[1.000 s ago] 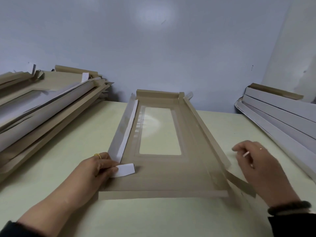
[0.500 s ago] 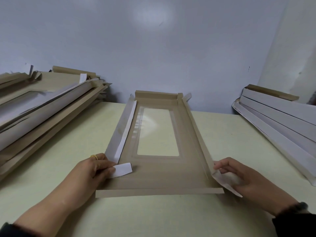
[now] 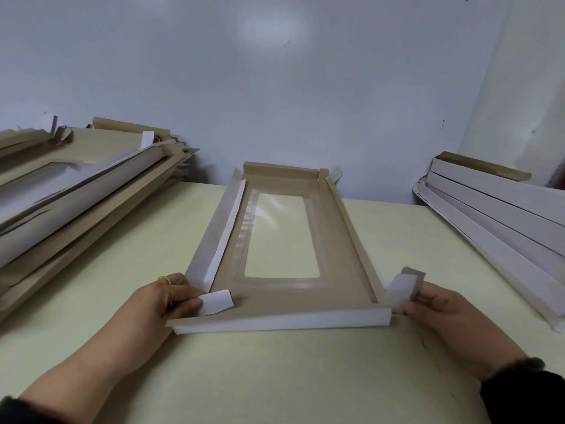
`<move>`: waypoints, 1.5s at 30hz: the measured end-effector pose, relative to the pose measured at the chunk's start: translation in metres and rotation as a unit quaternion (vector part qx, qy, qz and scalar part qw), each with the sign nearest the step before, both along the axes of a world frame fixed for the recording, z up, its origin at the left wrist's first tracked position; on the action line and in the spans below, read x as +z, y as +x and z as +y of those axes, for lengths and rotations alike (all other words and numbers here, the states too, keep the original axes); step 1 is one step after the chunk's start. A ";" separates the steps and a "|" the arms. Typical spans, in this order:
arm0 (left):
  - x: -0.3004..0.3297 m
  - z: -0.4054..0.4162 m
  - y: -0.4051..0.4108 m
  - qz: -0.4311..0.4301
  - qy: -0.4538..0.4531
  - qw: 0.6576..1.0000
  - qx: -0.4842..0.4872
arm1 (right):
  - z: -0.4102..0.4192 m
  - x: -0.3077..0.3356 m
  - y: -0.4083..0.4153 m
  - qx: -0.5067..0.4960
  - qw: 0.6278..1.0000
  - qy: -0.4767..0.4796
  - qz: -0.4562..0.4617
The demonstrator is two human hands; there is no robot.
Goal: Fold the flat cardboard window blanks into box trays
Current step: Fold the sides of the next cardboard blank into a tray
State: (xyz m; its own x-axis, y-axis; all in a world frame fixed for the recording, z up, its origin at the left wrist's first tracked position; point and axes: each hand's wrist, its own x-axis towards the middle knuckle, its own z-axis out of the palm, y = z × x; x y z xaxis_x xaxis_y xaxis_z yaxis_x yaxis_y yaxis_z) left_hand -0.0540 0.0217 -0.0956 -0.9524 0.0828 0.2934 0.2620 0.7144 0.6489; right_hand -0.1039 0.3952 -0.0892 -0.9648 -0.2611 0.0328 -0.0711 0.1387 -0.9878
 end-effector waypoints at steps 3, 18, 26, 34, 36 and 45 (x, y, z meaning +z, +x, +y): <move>0.000 0.000 0.000 -0.009 -0.006 1.000 -0.017 | -0.010 -0.003 0.000 -0.050 0.995 0.021 0.078; 0.004 0.005 0.004 0.022 0.028 0.999 0.016 | -0.029 0.000 0.013 0.021 0.827 0.409 0.384; 0.000 -0.013 0.002 0.013 0.042 0.999 -0.003 | -0.028 -0.007 0.018 0.042 0.849 0.405 0.337; 0.006 -0.016 0.005 -0.073 0.088 0.993 -0.042 | -0.041 -0.010 0.004 -0.089 0.951 0.212 0.206; 0.006 -0.005 0.003 -0.039 0.125 0.991 0.033 | -0.044 -0.010 0.003 -0.096 0.964 0.170 0.182; 0.002 0.021 -0.003 -0.008 0.109 0.983 0.149 | -0.048 -0.012 0.003 -0.103 0.963 0.149 0.201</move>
